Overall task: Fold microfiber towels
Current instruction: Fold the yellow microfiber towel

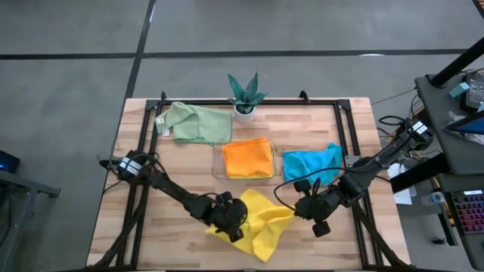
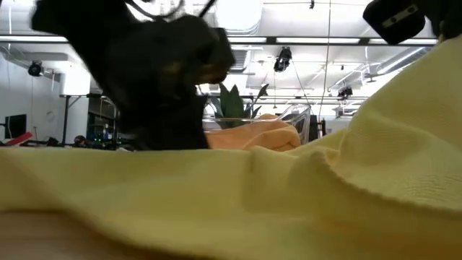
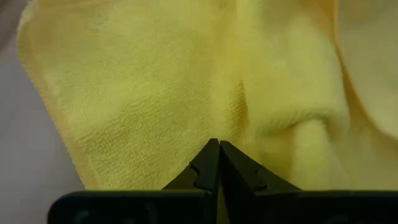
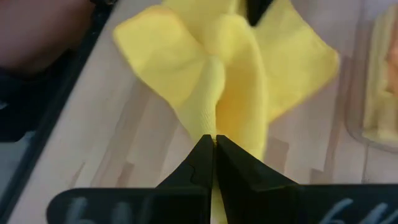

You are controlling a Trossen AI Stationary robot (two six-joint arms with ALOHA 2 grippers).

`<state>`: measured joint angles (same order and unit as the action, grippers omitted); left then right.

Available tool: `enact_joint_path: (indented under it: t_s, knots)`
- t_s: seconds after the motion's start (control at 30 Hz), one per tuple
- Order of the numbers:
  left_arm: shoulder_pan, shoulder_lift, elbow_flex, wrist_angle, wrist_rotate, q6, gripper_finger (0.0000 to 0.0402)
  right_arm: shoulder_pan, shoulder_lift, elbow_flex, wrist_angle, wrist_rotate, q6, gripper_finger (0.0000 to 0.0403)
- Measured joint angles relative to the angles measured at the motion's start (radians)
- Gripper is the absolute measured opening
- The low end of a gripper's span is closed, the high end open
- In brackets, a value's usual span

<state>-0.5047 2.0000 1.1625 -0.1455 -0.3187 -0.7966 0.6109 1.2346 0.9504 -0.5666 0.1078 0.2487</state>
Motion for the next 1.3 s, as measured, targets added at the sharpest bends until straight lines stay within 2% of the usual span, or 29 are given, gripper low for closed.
enact_joint_path:
  t_s: [0.13,0.23,0.3,0.43,0.5,0.67,0.9,1.1,1.3]
  knots:
    - [-0.04,-0.037,-0.002,-0.131,0.004,-0.125,0.0,0.0,0.043,-0.042,0.11,0.033,-0.002,0.0009]
    - [-0.065,-0.063,-0.005,-0.238,-0.036,-0.205,0.0,-0.002,0.091,-0.06,0.188,0.067,-0.043,0.0009]
    - [-0.08,-0.08,-0.004,-0.305,-0.047,-0.256,0.0,-0.002,0.129,-0.063,0.22,0.124,-0.081,0.0009]
    - [-0.101,-0.091,-0.005,-0.403,-0.067,-0.322,0.0,-0.016,0.196,-0.065,0.241,0.301,-0.131,0.0009]
    - [-0.104,-0.092,-0.006,-0.443,-0.076,-0.342,0.0,-0.032,0.219,-0.062,0.257,0.331,-0.149,0.0009]
    - [-0.107,-0.094,-0.005,-0.529,-0.082,-0.402,0.0,-0.082,0.253,-0.061,0.264,0.332,-0.166,0.0026]
    - [-0.118,-0.096,-0.005,-0.622,-0.079,-0.456,0.0,-0.126,0.238,-0.061,0.265,0.341,-0.183,0.0095]
    - [-0.132,-0.143,-0.009,-0.639,-0.043,-0.457,0.0,-0.126,0.181,-0.061,0.265,0.336,-0.176,0.0149]
    - [-0.154,-0.207,-0.007,-0.643,-0.084,-0.454,0.0,-0.125,0.164,-0.069,0.326,0.188,-0.14,0.0171]
